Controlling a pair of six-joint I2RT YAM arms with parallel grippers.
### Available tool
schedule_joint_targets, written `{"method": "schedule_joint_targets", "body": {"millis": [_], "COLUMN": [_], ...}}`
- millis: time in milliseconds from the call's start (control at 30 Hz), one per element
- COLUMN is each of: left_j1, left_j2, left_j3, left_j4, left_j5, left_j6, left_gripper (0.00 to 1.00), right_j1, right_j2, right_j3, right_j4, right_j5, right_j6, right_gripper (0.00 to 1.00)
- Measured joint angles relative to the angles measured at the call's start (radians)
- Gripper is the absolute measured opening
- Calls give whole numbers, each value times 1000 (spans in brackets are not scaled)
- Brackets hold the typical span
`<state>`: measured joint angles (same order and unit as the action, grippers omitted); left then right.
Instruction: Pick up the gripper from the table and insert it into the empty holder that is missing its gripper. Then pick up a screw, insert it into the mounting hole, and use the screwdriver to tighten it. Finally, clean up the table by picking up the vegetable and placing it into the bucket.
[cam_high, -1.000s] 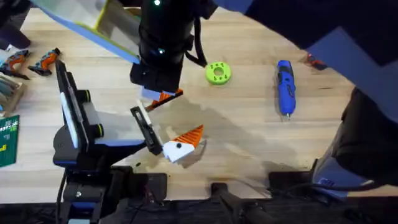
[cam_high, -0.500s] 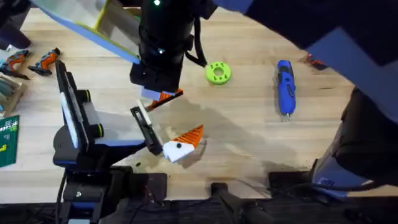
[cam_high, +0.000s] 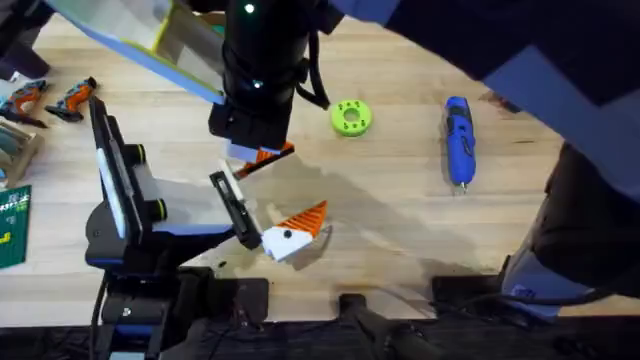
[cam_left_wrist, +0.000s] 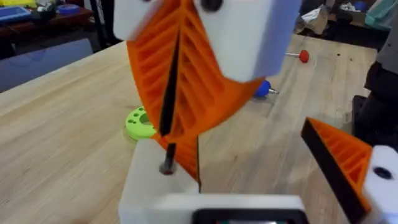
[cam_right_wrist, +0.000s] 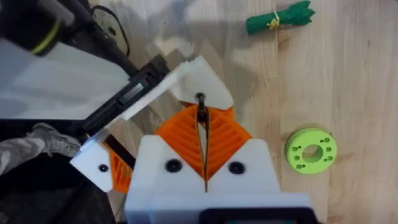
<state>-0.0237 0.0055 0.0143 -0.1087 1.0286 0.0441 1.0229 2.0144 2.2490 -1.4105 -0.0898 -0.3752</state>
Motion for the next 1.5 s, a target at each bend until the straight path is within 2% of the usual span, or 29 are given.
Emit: {"method": "schedule_joint_targets", "body": {"millis": [1500], "left_j1": [0], "left_j2": [0], "left_j3": [0], "left_j4": [0], "left_j5": [-1], "left_j6": [-14], "left_gripper": [985], "right_j1": [0], "right_j2": [15], "right_j3": [2], "right_j4": [-1], "right_j5": [0], "right_j6": [0], "right_gripper": [6]}}
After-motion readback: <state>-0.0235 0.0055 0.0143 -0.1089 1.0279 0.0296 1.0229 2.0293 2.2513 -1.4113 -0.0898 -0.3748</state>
